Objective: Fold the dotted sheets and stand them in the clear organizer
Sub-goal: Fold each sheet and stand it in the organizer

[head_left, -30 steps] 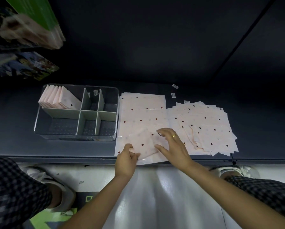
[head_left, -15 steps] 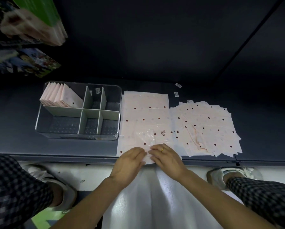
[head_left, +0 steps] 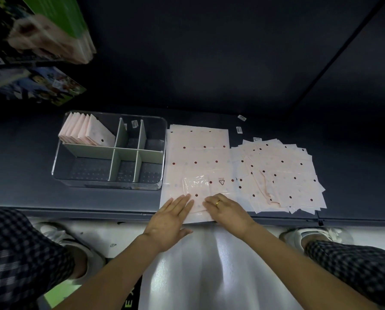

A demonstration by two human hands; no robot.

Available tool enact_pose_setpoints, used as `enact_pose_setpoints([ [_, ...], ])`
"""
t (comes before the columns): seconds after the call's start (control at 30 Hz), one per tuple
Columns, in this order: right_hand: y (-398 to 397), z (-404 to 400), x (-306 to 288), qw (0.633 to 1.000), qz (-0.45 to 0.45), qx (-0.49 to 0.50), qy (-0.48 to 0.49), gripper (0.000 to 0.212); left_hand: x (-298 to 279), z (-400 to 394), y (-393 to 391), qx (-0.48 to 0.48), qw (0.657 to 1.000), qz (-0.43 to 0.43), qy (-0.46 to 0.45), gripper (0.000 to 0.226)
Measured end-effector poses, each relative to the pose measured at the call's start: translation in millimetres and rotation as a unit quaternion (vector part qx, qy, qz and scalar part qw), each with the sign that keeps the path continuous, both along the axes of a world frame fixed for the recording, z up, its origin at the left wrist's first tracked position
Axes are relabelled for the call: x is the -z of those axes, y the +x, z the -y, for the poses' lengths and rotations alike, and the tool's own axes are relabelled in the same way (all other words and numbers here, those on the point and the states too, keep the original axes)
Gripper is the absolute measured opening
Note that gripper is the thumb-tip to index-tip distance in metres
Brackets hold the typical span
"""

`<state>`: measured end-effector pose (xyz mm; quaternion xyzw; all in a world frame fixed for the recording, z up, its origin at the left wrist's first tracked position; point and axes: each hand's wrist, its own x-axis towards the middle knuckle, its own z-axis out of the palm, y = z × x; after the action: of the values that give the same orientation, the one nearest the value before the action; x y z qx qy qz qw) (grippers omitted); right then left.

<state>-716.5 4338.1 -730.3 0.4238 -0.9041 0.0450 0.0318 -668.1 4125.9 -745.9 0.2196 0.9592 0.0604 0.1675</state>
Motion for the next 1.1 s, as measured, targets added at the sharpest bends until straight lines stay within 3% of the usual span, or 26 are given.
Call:
enact_pose_setpoints([
  [0.13, -2, 6, -10, 0.999, 0.003, 0.007, 0.031, 0.055, -6, -1, -4, -0.033, 0.997, 0.019, 0.067, 0.072],
  [0.23, -5, 10, -26, 0.999, 0.016, 0.028, -0.028, 0.043, -19, 0, -7, -0.089, 0.979, 0.023, 0.184, 0.062],
  [0.37, -12, 16, -54, 0.984, 0.093, 0.08, -0.132, 0.019, -46, 6, -11, -0.118, 0.948, -0.099, 0.279, 0.041],
  [0.47, -17, 20, -79, 0.962, 0.183, 0.132, -0.152, 0.019, -71, 6, -15, -0.17, 0.897, -0.19, 0.361, 0.019],
  [0.6, -23, 29, -110, 0.942, 0.243, 0.148, -0.18, 0.018, -98, 11, -24, -0.263, 0.845, -0.096, 0.456, 0.01],
  [0.73, -27, 46, -134, 0.913, 0.299, 0.183, -0.209, 0.016, -112, 32, -30, -0.299, 0.824, -0.091, 0.473, 0.012],
  [0.83, -29, 69, -147, 0.929, 0.282, 0.153, -0.183, 0.029, -121, 44, -33, -0.299, 0.816, -0.099, 0.485, 0.012],
  [0.93, -32, 96, -155, 0.943, 0.268, 0.135, -0.146, 0.018, -129, 54, -38, -0.29, 0.813, -0.087, 0.498, 0.013],
  [1.1, -54, 138, -170, 0.924, 0.273, 0.16, -0.213, 0.013, -127, 94, -47, -0.33, 0.754, -0.005, 0.568, 0.006],
])
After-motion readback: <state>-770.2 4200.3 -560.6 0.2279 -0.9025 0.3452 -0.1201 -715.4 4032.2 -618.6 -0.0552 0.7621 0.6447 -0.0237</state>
